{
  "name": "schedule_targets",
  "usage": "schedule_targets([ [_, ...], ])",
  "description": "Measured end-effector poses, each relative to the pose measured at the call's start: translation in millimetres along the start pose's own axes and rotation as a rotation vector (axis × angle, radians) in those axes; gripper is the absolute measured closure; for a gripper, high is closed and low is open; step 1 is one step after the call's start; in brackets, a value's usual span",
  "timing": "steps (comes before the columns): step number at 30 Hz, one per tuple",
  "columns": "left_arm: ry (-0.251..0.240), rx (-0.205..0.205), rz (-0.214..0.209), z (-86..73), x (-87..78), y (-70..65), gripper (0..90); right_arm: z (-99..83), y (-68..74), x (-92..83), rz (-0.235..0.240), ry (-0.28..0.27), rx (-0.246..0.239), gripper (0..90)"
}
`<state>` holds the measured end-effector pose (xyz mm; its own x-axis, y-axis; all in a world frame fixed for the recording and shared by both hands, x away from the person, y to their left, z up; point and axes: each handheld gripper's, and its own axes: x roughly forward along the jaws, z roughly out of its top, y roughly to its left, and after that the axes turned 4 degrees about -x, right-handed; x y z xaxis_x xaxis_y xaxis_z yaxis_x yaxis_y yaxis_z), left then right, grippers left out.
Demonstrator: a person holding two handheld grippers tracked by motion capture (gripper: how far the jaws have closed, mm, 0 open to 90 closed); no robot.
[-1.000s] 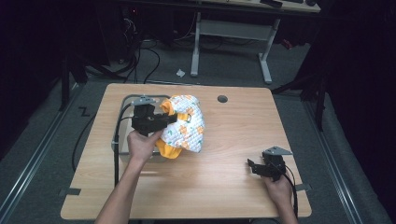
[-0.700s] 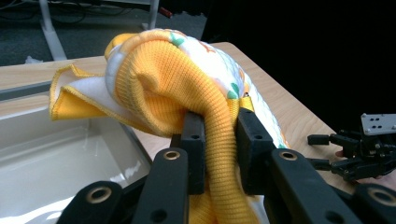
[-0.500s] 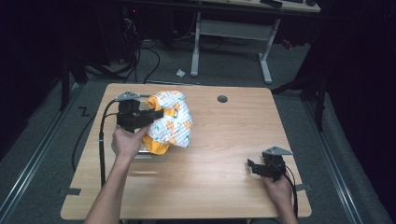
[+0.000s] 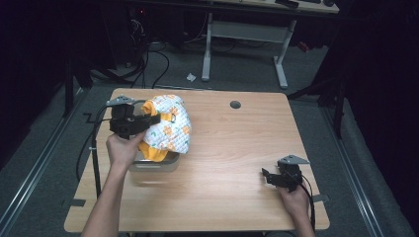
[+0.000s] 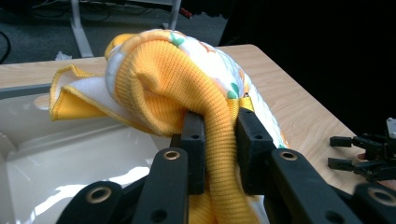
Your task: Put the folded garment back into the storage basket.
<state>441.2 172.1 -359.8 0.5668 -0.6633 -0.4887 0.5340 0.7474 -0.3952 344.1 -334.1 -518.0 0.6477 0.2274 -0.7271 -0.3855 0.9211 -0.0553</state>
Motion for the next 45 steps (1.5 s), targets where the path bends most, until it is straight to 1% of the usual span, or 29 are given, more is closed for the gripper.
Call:
schedule_targets([
  [5,0.015,0.006,0.014,-0.7,0.9,8.7,75.3,0.0,-0.1,0.1,0.001,-0.001,-0.001,26.4],
  [9,0.017,-0.012,0.015,-3.2,0.2,16.4,75.3,0.0,-0.1,0.1,0.001,-0.001,-0.001,26.4],
  [13,0.031,-0.017,0.028,-7.7,2.3,23.8,75.3,0.0,-0.1,0.1,0.0,-0.001,-0.002,26.4],
  [15,0.037,-0.028,0.033,-10.2,4.2,28.2,75.3,0.0,-0.1,0.1,0.0,-0.001,-0.002,26.4],
  [16,0.041,-0.03,0.034,-11.2,4.9,30.0,75.3,0.0,-0.1,0.1,0.001,-0.001,-0.002,26.4],
  [20,0.074,-0.037,0.06,-15.5,10.7,38.0,75.3,0.0,-0.1,0.1,0.001,-0.001,-0.001,26.4],
  [23,0.091,-0.044,0.069,-18.9,16.5,43.4,75.2,0.0,-0.1,0.1,0.0,-0.001,-0.002,26.4],
  [26,0.119,-0.035,0.094,-22.2,24.8,47.3,75.1,0.0,-0.1,0.1,0.0,-0.001,-0.002,26.4],
  [29,0.132,-0.041,0.108,-23.9,30.6,52.4,75.0,0.0,-0.1,0.1,0.0,-0.001,-0.002,26.4],
  [32,0.146,-0.038,0.134,-25.3,35.8,54.7,74.8,0.0,0.0,0.1,0.0,-0.001,-0.002,26.4],
  [35,0.169,-0.038,0.148,-27.3,41.6,58.4,74.7,0.0,-0.1,0.1,0.0,-0.001,-0.002,26.4],
  [42,0.225,-0.036,0.18,-33.2,62.4,64.5,74.4,0.0,0.0,0.1,0.0,-0.001,-0.001,26.4],
  [45,0.249,-0.027,0.217,-35.2,68.6,65.6,72.9,0.0,0.0,0.1,0.0,-0.001,0.001,26.4],
])
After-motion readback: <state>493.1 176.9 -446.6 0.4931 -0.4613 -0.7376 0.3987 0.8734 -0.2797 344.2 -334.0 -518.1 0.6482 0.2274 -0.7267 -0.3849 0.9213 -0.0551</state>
